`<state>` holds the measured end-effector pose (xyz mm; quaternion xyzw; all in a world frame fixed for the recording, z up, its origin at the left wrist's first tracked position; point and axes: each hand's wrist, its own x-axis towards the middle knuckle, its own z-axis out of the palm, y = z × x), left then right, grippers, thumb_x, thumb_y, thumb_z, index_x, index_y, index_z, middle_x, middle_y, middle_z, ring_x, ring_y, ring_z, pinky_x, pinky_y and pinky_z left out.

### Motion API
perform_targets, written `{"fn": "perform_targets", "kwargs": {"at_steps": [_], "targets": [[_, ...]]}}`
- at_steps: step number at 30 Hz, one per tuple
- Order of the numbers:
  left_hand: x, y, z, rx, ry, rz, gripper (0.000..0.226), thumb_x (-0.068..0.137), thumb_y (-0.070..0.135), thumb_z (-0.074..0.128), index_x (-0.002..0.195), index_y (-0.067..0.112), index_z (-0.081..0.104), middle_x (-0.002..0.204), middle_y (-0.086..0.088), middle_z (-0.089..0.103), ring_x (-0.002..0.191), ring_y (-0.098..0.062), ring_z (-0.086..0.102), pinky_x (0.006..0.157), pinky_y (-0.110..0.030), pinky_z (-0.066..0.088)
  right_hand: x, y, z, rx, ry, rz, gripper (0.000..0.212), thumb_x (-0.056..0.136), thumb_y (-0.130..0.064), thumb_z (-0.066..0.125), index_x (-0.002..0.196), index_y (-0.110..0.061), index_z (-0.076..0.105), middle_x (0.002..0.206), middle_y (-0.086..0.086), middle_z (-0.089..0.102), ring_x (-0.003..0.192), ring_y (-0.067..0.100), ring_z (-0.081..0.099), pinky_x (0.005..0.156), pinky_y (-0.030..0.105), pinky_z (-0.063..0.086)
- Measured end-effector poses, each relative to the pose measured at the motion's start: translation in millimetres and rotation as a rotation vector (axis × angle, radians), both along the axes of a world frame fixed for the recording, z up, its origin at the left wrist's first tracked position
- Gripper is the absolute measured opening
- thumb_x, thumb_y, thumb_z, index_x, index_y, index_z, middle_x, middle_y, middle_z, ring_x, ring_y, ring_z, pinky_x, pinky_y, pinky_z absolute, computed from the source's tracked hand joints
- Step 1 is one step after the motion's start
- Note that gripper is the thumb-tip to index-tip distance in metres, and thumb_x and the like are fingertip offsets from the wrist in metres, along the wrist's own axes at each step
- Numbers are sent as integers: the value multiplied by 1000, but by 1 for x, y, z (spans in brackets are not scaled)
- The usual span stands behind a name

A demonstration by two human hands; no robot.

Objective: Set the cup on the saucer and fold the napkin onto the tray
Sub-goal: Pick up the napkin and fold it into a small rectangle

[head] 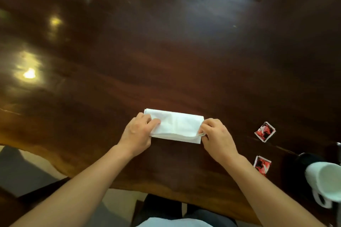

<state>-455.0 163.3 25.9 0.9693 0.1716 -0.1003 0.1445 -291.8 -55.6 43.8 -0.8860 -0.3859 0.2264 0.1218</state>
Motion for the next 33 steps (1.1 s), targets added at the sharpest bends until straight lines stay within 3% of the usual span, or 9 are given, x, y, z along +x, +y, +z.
{"fn": "perform_targets", "kwargs": {"at_steps": [4, 8, 10, 12, 15, 19, 23, 27, 33], "targets": [[-16, -29, -16, 22, 189, 140, 52, 74, 8, 70, 122, 23, 60, 121, -9, 57, 106, -28, 50, 86, -37, 51, -21, -14, -20, -178, 129, 30, 39, 87, 0, 62, 119, -21, 68, 143, 0, 50, 139, 23, 37, 109, 38, 39], [-5, -38, -14, -3, 171, 166, 62, 76, 17, 68, 136, 19, 54, 146, -15, 45, 136, -35, 40, 108, -46, 42, -25, 1, -12, -92, 54, -66, 36, 87, -3, 62, 121, -15, 68, 131, 2, 58, 131, 25, 45, 105, 39, 41], [5, -43, -20, -53, 180, 78, 72, 85, 27, 63, 152, 17, 38, 162, -15, 27, 151, -35, 21, 120, -49, 29, -28, 14, -18, -15, 11, -47, 35, 83, -3, 65, 116, -11, 68, 123, 5, 61, 122, 28, 53, 98, 42, 49], [13, -47, -34, -81, 200, 3, 77, 96, 37, 50, 161, 17, 14, 170, -11, 4, 157, -31, -2, 126, -49, 14, -35, 30, -30, 15, 16, 38, 43, 85, -9, 63, 128, -10, 60, 134, 8, 57, 134, 33, 46, 107, 48, 45], [20, -47, -52, -40, 155, -20, 73, 100, 43, 32, 161, 17, 3, 169, -10, -5, 156, -29, -9, 126, -47, 4, -51, 48, -52, -22, 108, 142, 60, 104, -26, 39, 158, -14, 16, 167, 5, 12, 155, 29, -1, 125, 50, 9], [23, -36, -63, 44, 95, 10, 70, 99, 49, 23, 160, 15, 17, 169, -12, 11, 156, -33, 7, 123, -53, 10, -46, 53, -69, -6, 81, 77, 60, 107, -36, 25, 158, -16, 3, 167, 1, -7, 153, 23, -15, 123, 46, -9], [33, -19, -63, 47, 107, 71, 70, 100, 51, 20, 159, 13, 19, 168, -9, 16, 156, -29, 10, 121, -51, 18, -25, 44, -70, -92, 31, 9, 66, 104, -45, 24, 158, -15, -1, 168, 1, -8, 153, 21, -15, 122, 48, -9], [35, -16, -59, 54, 251, 36, 75, 101, 56, 18, 160, 18, -10, 170, -2, -12, 156, -22, -13, 123, -50, 5, -9, 32, -74, -244, 0, 107, 73, 102, -57, 11, 153, -21, -27, 163, -1, -31, 149, 23, -30, 121, 57, -12], [43, -12, -51, 58, 391, 37, 81, 99, 64, 16, 153, 24, -29, 164, 1, -30, 153, -23, -24, 122, -53, 2, 9, 30, -73, -334, 20, 126, 71, 96, -66, 3, 147, -33, -36, 158, -5, -40, 144, 27, -40, 116, 62, -19]]}}
